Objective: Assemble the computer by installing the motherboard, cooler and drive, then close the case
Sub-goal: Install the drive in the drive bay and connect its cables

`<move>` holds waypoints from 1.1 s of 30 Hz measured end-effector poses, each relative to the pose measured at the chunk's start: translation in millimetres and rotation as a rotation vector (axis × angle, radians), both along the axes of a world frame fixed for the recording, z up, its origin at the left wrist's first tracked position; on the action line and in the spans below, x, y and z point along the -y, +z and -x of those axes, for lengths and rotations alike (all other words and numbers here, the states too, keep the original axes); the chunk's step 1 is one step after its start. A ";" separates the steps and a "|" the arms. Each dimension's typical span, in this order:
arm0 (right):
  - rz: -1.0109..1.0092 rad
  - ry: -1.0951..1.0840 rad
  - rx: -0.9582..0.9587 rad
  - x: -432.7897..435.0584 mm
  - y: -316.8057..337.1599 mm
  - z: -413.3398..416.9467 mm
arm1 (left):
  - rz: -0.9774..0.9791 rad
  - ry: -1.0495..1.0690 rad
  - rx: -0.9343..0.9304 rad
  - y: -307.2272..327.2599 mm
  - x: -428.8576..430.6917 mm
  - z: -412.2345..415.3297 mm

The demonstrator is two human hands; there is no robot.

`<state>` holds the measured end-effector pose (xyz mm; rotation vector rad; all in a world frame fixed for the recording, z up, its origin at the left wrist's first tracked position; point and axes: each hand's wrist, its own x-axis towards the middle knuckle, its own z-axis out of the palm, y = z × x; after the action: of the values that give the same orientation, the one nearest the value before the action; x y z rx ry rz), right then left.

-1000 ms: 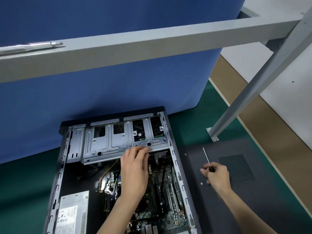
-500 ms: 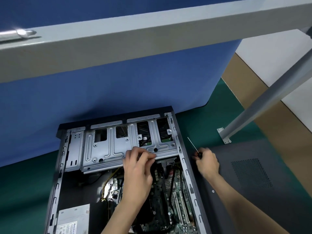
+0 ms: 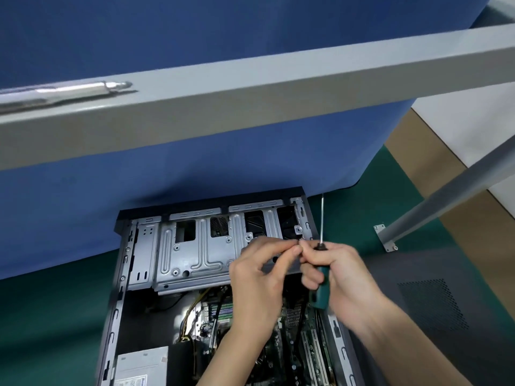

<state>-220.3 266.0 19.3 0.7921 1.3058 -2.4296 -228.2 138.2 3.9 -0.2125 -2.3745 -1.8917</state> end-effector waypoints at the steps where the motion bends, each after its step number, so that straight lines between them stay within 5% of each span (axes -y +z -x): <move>1: 0.054 0.000 0.023 6.7 1.8 0.8 | -0.006 0.003 -0.008 0.9 3.0 0.9; 5: 0.177 -0.021 0.099 21.7 0.9 6.3 | 0.042 -0.009 -0.031 0.0 16.8 0.2; 14: 0.107 0.057 0.117 38.3 -12.1 17.3 | 0.309 -0.052 -0.183 -3.7 46.3 18.9; 21: -0.049 0.061 0.140 7.8 -14.9 22.5 | 0.549 -0.002 0.199 -21.1 61.6 59.1; 27: -0.053 0.138 0.103 -5.3 -18.9 17.4 | 0.252 -0.128 0.354 -24.4 65.5 52.3; 33: -0.138 0.179 0.056 -3.8 -23.0 9.9 | 0.308 -0.216 0.233 -38.3 72.7 35.6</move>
<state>-230.2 269.8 -3.7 0.7370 1.4678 -2.1835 -263.8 65.5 -34.4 -0.2964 -2.9055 -1.7027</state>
